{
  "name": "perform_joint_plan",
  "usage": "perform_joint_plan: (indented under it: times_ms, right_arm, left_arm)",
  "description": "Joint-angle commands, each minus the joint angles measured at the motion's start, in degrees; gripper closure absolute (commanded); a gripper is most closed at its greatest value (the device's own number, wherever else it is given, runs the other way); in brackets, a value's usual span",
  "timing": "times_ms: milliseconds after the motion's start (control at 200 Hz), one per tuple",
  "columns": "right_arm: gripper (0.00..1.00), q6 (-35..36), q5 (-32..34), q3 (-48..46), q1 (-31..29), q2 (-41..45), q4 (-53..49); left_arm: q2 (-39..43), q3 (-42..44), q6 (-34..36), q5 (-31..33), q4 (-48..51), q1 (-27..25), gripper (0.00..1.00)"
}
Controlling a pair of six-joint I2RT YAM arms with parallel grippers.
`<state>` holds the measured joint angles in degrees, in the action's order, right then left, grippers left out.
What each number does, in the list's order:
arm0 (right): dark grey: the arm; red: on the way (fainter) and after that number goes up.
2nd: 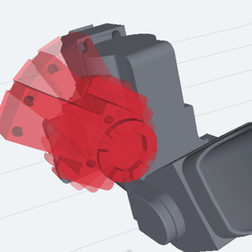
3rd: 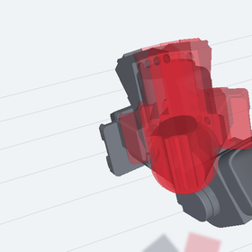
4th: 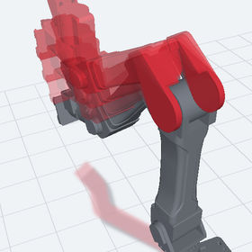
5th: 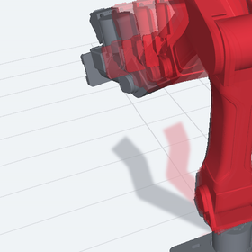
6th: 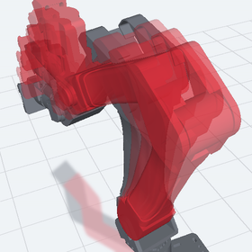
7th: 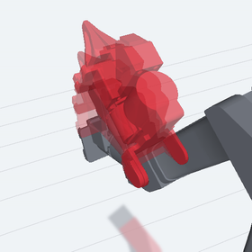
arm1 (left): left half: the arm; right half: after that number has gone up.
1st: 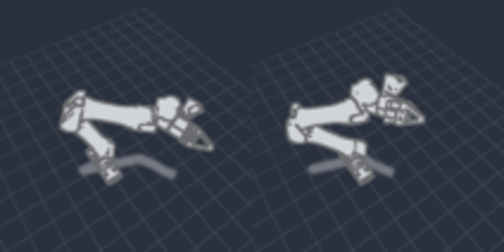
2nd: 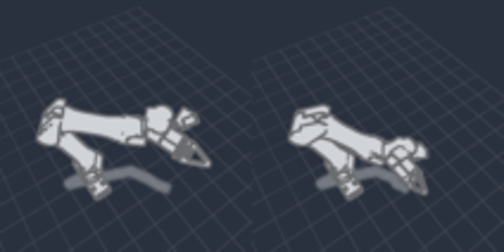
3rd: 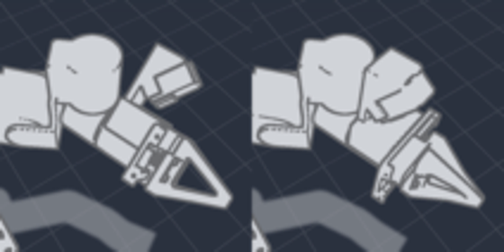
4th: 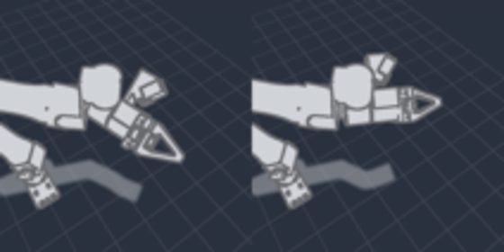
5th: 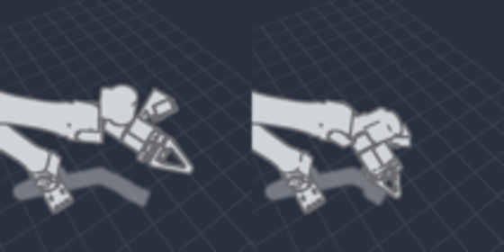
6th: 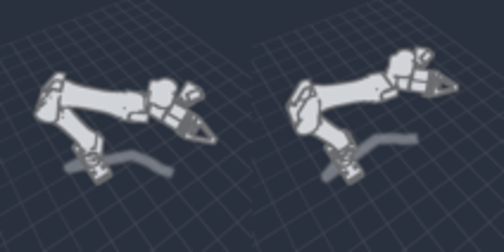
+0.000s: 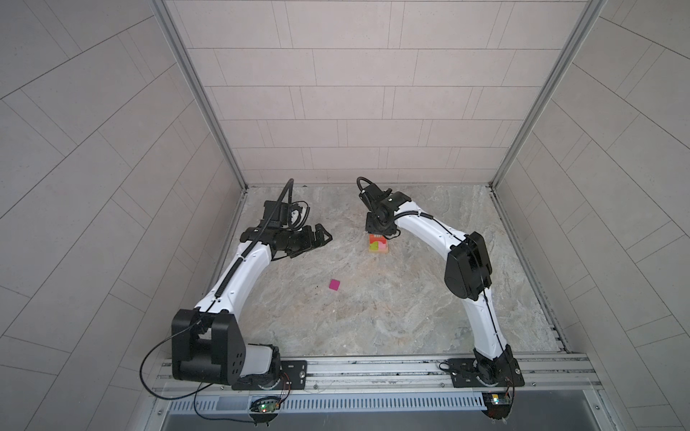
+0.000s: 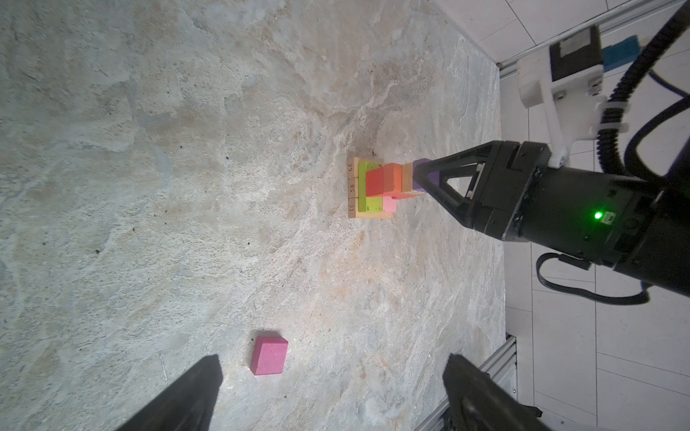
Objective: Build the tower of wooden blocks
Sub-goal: 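Lower the purple cube onto the natural-wood cube atop the tower, then open the right gripper and raise it off the purple cube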
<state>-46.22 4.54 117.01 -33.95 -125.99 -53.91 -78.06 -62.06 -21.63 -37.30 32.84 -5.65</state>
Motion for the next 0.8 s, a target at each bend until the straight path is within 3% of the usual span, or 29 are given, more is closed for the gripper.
perform_joint_plan:
  times_ms: [0, 390, 796]
  right_arm:
    - [0.55, -0.20, 0.89, 1.54, 0.22, -0.39, -0.81]
    - [0.49, 1.68, 3.06, 1.33, 0.10, 2.19, -2.10]
    - [0.46, 11.30, 1.49, -12.15, -0.41, 16.03, 5.54]
  left_arm:
    - [1.17, 0.41, -0.11, -0.32, -0.24, 0.03, 0.00]
    - [1.16, 0.43, -0.13, -0.45, -0.26, 0.02, 0.00]
    - [1.08, 0.37, -0.07, -0.45, -0.23, 0.07, 0.00]
